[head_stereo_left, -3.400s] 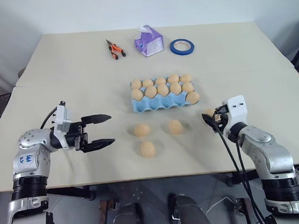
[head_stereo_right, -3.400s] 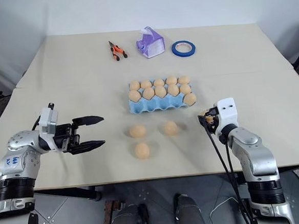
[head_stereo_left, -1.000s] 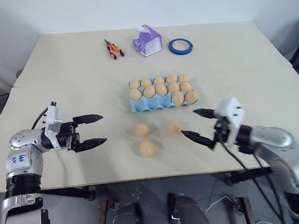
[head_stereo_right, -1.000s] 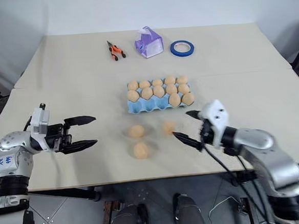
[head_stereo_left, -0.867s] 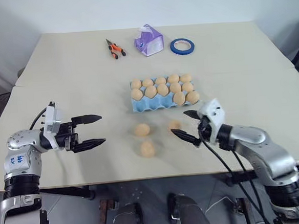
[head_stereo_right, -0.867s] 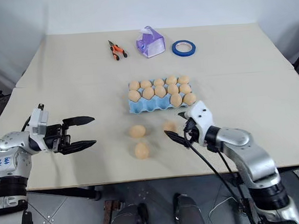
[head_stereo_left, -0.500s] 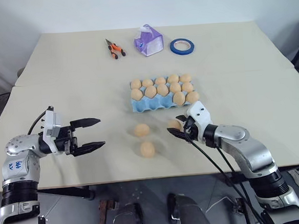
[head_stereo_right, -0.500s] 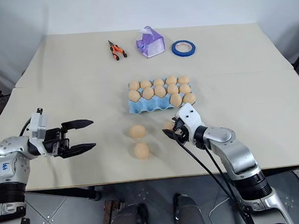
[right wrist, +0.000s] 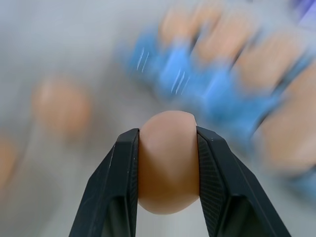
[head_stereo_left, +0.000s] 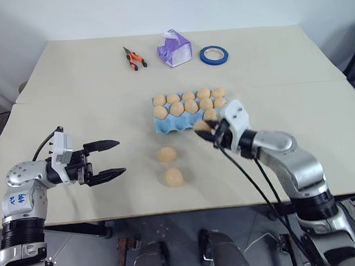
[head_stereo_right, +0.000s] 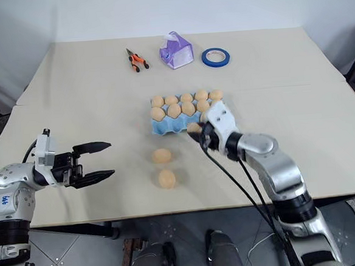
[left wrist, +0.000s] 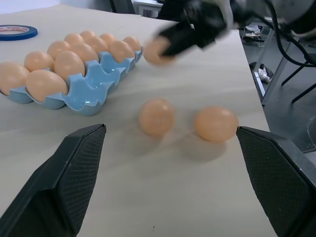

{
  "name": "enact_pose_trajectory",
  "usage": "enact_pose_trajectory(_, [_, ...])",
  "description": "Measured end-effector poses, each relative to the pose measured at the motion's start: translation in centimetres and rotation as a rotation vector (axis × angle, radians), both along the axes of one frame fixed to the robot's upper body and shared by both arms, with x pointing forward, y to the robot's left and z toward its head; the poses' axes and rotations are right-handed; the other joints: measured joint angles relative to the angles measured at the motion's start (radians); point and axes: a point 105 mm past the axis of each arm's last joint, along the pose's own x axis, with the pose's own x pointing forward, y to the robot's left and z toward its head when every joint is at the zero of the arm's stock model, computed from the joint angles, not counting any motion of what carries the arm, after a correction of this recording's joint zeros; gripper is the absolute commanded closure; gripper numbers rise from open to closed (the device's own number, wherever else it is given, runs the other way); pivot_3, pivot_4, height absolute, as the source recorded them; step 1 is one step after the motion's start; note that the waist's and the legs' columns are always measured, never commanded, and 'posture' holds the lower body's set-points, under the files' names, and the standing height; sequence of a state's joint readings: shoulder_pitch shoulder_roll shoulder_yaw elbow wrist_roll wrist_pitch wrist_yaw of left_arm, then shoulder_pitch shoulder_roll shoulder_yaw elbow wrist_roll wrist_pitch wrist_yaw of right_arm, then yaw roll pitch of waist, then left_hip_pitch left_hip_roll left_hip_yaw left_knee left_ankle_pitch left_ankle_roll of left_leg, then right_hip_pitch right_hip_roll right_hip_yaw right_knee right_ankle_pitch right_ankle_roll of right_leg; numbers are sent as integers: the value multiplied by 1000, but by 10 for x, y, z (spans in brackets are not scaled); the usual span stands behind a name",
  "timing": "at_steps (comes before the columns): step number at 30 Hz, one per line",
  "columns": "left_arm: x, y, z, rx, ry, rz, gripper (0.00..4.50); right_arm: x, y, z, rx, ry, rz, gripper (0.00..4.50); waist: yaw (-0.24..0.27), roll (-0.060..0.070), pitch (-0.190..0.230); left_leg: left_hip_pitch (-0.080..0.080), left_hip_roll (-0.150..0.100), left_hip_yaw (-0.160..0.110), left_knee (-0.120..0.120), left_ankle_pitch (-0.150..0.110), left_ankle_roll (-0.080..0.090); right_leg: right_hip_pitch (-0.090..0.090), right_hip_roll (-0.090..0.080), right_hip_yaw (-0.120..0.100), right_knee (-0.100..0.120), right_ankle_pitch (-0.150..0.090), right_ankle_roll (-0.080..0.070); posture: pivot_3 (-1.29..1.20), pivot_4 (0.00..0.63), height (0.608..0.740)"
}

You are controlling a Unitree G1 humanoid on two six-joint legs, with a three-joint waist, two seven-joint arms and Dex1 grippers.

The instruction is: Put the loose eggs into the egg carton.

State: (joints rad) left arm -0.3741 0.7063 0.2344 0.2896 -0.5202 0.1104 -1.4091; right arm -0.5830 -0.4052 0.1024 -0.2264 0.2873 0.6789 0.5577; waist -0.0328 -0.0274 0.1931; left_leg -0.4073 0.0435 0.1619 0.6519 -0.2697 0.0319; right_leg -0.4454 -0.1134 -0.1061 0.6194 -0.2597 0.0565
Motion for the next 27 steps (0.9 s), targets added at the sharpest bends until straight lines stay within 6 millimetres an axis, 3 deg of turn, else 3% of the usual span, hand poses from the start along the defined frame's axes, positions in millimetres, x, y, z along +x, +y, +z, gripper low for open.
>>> enact_pose_trajectory(3, [0,-1,0,-4,-1,0,0,19,3,23,45,-38,-54,3278,0,0,0,0,0,0,0,1,-1,0,0,0,0,0,0,0,150,740])
enact_pose_trajectory(6, [2,-3,0,-14,-3,1,0,46,-6,15,19,0,-166,3278,1,0,0,-1,0,0,-1,3,-5,-1,0,-1,0,0,0,0,150,740])
enact_pose_trajectory(8, [2,-4,0,-17,-3,2,0,52,-6,7,19,23,-185,3278,1,0,0,-1,0,1,-1,5,-2,-1,0,-1,0,0,0,0,150,740])
enact_pose_trajectory(9, [2,-4,0,-19,-3,2,0,54,-4,3,20,35,-183,2604,-1,0,0,-1,0,1,-2,6,-1,-1,0,-1,0,0,0,0,150,740])
enact_pose_trajectory(16, [3,-4,0,-20,-2,9,0,54,8,-5,14,44,-142,217,-11,0,0,-1,1,2,-3,6,-1,-1,1,-2,1,0,0,0,150,740])
enact_pose_trajectory(17, [3,-4,0,-21,-1,10,0,54,9,-5,16,41,-138,33,-12,0,0,-1,1,2,-2,6,-1,-1,1,-2,1,0,0,0,150,740])
enact_pose_trajectory(23, [3,-4,0,-24,0,16,0,44,13,7,19,1,-81,33,-21,0,0,0,1,2,-2,6,-2,-1,1,-1,1,0,0,0,150,740])
enact_pose_trajectory(27, [3,-4,0,-27,0,17,0,24,1,10,-14,-3,-21,33,-19,0,0,-1,1,2,-3,6,-2,-1,1,-2,1,0,0,0,150,740])
